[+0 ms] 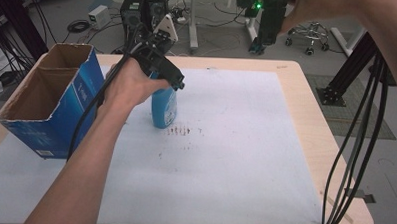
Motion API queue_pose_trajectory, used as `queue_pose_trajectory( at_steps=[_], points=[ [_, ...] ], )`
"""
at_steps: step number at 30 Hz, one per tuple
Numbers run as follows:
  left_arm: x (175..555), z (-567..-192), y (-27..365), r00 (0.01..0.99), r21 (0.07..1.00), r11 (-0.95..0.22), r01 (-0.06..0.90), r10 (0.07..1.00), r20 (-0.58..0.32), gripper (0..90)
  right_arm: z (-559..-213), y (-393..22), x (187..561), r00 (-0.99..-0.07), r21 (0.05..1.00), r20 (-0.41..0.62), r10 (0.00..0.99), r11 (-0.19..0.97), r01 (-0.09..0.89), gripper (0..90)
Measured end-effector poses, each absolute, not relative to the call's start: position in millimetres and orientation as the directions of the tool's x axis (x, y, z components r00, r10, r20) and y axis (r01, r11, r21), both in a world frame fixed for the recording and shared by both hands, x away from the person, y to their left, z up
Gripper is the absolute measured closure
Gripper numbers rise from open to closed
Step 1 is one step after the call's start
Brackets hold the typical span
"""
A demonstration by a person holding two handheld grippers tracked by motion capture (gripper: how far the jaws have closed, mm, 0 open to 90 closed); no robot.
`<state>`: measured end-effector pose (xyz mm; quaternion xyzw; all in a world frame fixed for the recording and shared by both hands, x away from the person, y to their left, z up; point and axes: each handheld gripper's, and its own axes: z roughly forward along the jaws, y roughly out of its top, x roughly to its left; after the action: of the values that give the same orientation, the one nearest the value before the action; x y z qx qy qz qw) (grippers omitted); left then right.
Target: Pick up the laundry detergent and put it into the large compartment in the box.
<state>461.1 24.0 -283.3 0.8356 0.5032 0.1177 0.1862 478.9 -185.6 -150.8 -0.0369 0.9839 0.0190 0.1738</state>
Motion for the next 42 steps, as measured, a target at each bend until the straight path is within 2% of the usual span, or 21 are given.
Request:
queue_pose_trajectory(
  at_steps=[42],
  points=[
    [466.4, -287.4, 22.4, 0.457, 0.427, -0.422, 0.799, 0.889, 0.025, 31.2, -155.6, -187.0, 478.8, -0.937, 0.019, -0.343, -0.068, 0.997, -0.079, 11.9]
  ],
)
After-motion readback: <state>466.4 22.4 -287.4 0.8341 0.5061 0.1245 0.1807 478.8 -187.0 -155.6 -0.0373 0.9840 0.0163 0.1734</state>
